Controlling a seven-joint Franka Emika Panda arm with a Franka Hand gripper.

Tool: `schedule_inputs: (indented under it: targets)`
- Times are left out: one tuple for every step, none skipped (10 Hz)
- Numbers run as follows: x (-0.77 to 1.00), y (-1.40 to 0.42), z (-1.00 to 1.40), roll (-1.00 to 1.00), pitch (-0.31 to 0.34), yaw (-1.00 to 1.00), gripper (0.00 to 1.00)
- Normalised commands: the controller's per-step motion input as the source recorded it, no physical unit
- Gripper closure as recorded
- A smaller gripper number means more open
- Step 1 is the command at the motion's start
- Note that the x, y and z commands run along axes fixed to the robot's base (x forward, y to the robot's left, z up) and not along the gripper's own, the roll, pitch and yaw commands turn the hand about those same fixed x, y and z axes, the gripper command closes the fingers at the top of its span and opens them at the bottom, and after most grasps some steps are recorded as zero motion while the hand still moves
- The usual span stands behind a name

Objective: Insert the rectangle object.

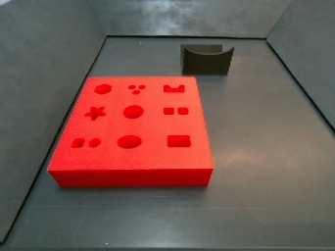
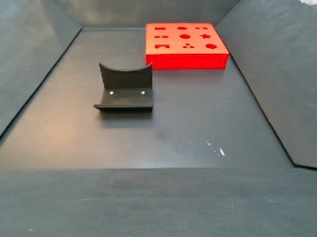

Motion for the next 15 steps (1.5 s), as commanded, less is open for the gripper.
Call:
schedule_inputs:
  targets:
    - [0.19,-0.41,0.1,0.5,0.0,-0.01,1.0]
    - [0.0,-0.37,0.21,0.35,0.039,0.0,1.0]
    - [0.0,-0.06,-0.04,0.0,-0.003,0.0,1.0]
    - [0.28,-0.62,-0.31,0.05,-0.226,0.19,1.0]
    - [0.21,-0.37,-0.2,0.01,-0.301,0.55,1.0]
    - [0.23,-0.64,-0.37,0.06,-0.264,0.44,1.0]
    - [0.23,-0.72,-0.37,0.07,-0.266,0.37,1.0]
    - [0.24,-0.75,-0.37,0.07,-0.267,0.33,1.0]
    - [0.35,-0.83,-0.42,0.08,-0.269,0.19,1.0]
    - [0.42,-0.95,-0.57,0.13,-0.244,0.0,1.0]
    - [0.43,-0.97,-0.68,0.12,-0.217,0.0,1.0]
    - [0.57,-0.93,-0.73,0.04,-0.037,0.0,1.0]
    - [0.48,-0.88,-0.73,0.0,0.0,0.0,1.0]
    - [0.53,-0.85,-0.74,0.0,0.0,0.0,1.0]
    - [0.76,-0.52,-0.8,0.04,0.123,0.0,1.0]
